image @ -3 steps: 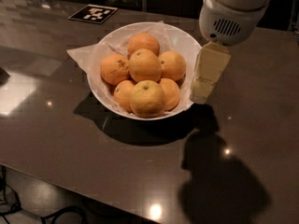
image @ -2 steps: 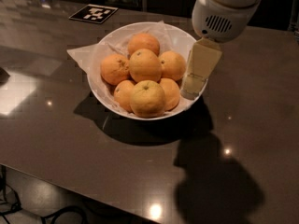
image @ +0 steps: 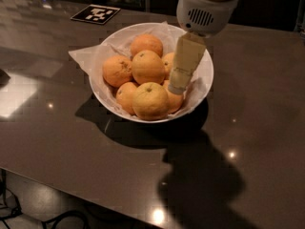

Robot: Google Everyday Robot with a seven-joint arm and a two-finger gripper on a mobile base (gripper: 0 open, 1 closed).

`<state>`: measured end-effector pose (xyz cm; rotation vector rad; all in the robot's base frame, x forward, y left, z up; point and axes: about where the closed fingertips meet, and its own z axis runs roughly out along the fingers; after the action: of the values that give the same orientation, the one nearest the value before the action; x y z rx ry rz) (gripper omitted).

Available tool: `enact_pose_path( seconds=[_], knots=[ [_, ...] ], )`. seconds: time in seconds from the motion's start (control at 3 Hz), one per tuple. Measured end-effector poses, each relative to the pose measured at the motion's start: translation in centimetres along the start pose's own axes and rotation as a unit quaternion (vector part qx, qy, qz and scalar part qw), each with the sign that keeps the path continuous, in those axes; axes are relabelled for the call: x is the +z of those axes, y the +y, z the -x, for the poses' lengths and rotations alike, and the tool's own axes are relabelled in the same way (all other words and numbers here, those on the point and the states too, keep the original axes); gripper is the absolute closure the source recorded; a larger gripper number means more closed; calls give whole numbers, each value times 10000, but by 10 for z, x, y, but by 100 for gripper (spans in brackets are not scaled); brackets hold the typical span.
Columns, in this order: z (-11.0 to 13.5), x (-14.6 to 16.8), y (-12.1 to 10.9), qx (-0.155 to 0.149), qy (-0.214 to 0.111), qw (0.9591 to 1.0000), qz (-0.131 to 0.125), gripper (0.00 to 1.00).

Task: Pick orange from white bowl

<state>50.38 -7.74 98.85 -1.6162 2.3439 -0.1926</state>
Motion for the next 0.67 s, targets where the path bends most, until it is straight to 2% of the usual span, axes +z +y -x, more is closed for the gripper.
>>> enact_pose_path(
  seconds=[0.33,0.67],
  knots=[
    [0,0,0,-1,-3,10000,2,0],
    [14,2,-4,74,-97,9999,45,0]
  ],
)
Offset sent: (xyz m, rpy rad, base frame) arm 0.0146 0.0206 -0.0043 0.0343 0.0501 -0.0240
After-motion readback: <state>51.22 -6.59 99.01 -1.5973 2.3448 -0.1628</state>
